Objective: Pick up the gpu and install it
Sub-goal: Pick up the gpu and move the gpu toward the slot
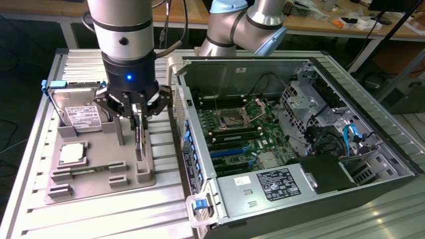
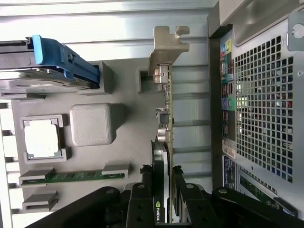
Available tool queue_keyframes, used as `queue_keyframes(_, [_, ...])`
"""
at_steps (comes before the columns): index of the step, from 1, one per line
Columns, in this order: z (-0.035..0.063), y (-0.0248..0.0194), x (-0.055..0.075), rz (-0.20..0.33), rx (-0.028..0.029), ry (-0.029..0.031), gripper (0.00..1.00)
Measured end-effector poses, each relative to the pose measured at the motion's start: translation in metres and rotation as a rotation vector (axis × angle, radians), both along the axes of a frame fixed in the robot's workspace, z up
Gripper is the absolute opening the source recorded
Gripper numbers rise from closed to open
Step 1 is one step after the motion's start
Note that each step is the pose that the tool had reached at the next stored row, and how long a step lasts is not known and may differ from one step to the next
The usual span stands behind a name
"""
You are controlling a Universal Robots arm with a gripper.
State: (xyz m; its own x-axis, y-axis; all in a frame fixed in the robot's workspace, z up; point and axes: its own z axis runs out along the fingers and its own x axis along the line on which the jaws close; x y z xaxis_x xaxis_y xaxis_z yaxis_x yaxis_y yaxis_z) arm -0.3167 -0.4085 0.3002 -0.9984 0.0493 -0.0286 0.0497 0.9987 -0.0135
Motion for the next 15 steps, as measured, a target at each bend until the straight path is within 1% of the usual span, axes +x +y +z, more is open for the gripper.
queue_keyframes(5, [0.0079, 0.0, 0.0, 0.0, -0.0005, 0.0, 0.27])
queue_keyframes(15, [0.0166, 0.0, 0.0, 0.0, -0.0006, -0.0001, 0.27])
